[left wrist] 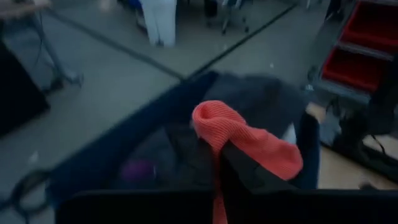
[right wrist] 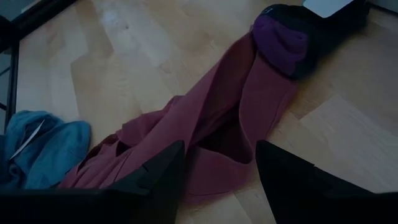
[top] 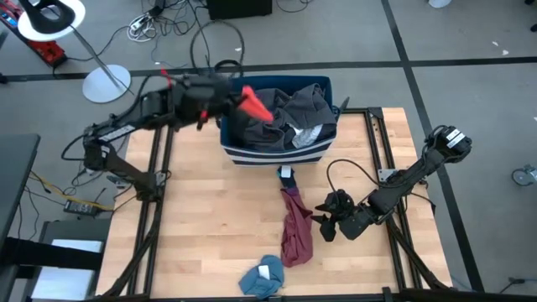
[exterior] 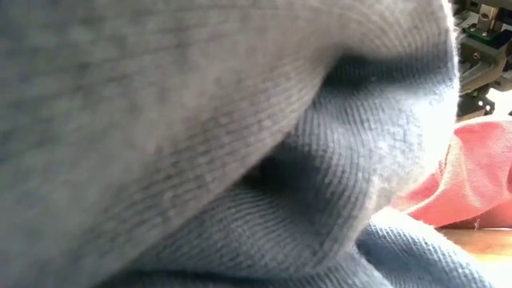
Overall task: Sort clothes
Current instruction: Put the orange sock into the laundry bin, then put the blue microfiber cloth into the laundry bin
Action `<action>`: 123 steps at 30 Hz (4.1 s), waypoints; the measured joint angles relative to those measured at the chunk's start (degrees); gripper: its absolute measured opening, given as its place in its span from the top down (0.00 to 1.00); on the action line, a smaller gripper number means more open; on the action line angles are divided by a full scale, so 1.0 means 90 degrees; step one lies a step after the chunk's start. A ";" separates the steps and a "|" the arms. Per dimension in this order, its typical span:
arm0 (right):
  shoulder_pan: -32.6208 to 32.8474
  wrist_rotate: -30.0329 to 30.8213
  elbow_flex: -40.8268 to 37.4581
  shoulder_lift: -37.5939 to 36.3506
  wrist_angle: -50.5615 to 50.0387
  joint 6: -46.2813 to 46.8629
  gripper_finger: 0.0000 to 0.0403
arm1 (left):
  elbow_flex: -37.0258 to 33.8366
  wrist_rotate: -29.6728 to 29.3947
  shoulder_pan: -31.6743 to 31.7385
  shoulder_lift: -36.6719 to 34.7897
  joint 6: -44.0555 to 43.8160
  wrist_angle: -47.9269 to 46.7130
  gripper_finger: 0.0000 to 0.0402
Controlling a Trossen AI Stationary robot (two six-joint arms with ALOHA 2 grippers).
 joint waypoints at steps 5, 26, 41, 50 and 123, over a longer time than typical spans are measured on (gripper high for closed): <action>0.0000 0.0000 0.0000 0.0000 -0.0002 -0.0053 0.51 | 0.0000 0.0208 0.0428 0.0226 0.0897 0.1030 0.92; 0.0001 0.0000 0.0000 0.0002 -0.0044 -0.0231 0.51 | -0.0002 0.0195 0.1245 0.1269 0.0753 0.0880 0.61; 0.0000 0.0000 0.0000 0.0002 -0.0039 -0.0226 0.51 | 0.0000 0.1042 -0.0534 0.1226 -0.0456 -0.1686 0.61; 0.0000 0.0000 0.0000 0.0000 -0.0009 -0.0182 0.51 | 0.0000 0.0127 -0.2579 0.1226 -0.2486 -0.2189 0.61; 0.0061 -0.0161 0.0002 0.0002 0.0012 -0.0100 0.51 | 0.1245 0.2402 -0.5052 0.5506 -0.7649 -0.2156 0.99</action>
